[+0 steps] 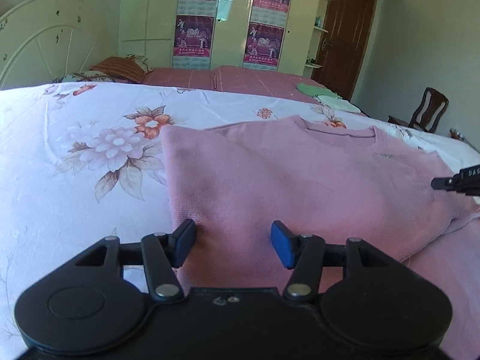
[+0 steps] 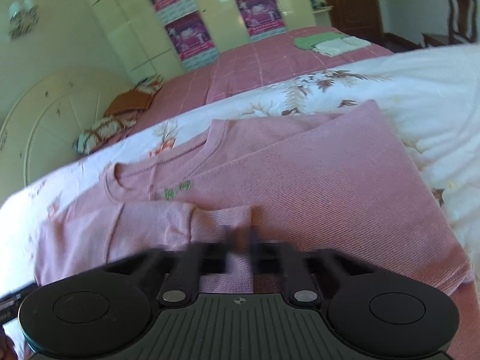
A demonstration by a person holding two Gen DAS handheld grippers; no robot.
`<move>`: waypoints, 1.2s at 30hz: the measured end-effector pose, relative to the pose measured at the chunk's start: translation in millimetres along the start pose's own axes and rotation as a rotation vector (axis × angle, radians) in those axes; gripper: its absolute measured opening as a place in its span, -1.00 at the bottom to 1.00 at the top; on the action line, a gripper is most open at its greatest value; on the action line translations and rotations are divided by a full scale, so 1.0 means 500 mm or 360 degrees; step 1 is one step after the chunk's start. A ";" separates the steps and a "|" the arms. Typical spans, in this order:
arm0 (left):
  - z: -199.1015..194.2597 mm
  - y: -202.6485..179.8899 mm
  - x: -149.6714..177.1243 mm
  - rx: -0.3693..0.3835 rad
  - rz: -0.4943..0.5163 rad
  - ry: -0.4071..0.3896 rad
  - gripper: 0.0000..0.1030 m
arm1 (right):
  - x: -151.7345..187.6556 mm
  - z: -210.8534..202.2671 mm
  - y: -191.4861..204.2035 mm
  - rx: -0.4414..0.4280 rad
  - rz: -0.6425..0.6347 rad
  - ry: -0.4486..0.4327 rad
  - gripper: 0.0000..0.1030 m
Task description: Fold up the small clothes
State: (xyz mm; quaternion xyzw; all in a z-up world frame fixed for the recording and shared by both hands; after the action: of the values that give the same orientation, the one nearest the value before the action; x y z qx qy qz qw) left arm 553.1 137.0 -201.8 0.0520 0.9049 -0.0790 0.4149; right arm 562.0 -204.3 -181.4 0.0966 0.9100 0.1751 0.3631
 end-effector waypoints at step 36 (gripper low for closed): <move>0.129 -0.178 -0.072 0.0159 0.0150 0.0055 0.60 | 0.040 0.101 0.209 -0.0079 -0.0571 0.0030 -0.15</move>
State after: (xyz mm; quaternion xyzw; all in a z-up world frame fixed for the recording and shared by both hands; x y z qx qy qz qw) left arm 610.1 36.3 -206.9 0.1166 0.9034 -0.1036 0.3995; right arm 587.6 -89.5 -187.3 -0.0780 0.9114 0.1308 0.3822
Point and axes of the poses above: each gripper's, at about its wrist camera, not at the fingertips, and z roughly the way its jaws point, y to its left, x to its underside, the point moved 8 cm from there along z, roughly the way its jaws point
